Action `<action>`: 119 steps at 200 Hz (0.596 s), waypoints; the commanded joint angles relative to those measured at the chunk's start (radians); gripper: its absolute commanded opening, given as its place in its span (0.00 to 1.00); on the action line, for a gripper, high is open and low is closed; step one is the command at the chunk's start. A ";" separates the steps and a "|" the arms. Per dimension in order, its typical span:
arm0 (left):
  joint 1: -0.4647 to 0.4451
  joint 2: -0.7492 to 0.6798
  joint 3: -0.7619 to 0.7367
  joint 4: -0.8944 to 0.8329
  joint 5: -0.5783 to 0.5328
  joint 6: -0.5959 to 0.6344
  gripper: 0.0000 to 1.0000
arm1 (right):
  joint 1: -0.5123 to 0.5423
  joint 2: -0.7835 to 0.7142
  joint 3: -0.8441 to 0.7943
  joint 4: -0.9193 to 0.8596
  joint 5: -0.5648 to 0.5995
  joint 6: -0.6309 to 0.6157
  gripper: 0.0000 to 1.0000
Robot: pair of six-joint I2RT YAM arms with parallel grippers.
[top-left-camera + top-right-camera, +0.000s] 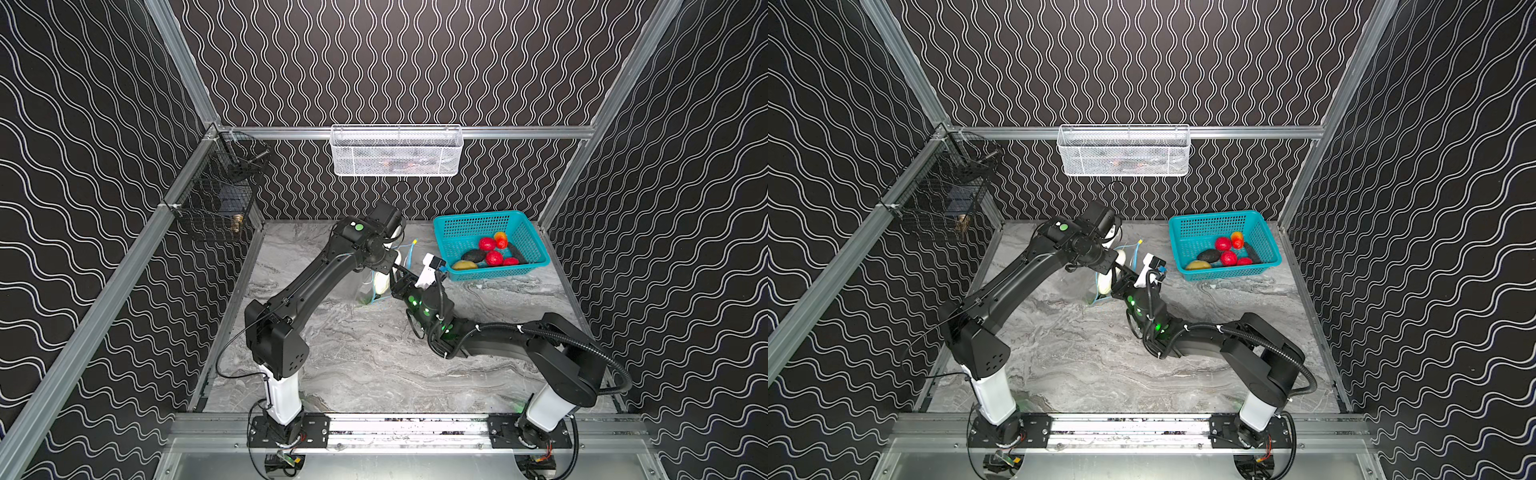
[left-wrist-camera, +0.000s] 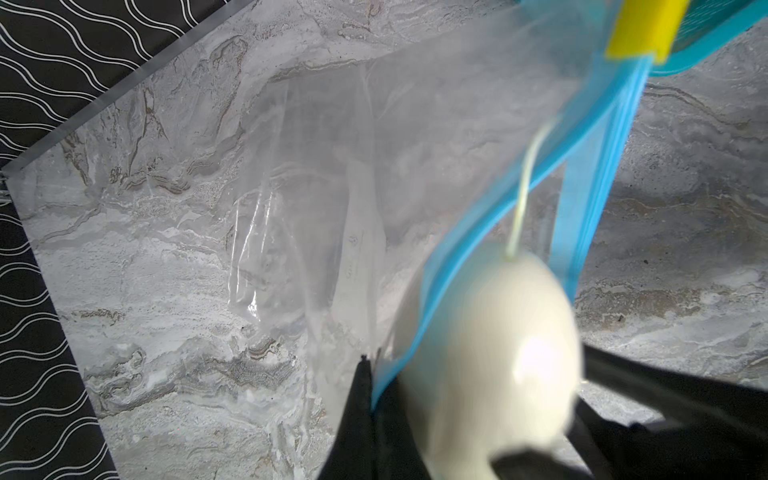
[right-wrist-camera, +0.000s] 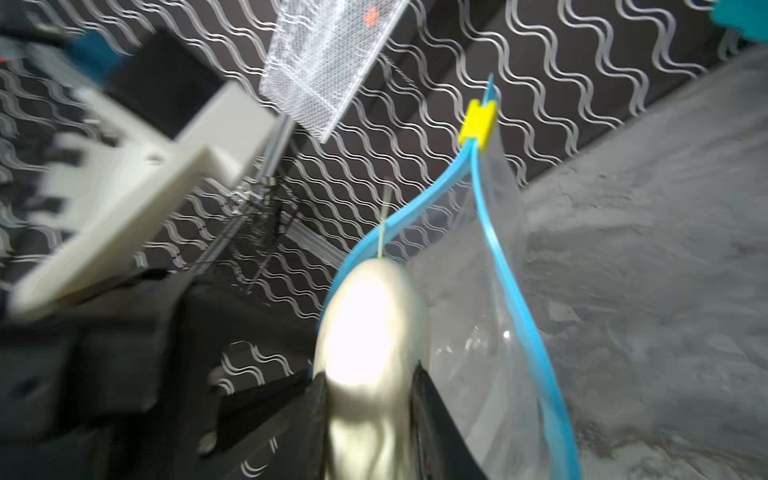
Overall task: Place the food in the zip-top bag and seal the zipper
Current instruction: 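Lower the white radish into the bag mouth and open the right gripper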
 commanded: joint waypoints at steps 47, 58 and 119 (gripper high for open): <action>-0.028 0.051 0.083 -0.003 -0.059 0.033 0.00 | -0.025 0.022 0.223 -0.444 0.021 0.096 0.18; -0.027 0.047 0.081 -0.003 -0.056 0.034 0.00 | -0.036 0.028 0.236 -0.475 0.007 0.106 0.23; -0.027 0.038 0.069 -0.002 -0.067 0.040 0.00 | -0.163 -0.026 0.184 -0.358 -0.293 0.107 0.55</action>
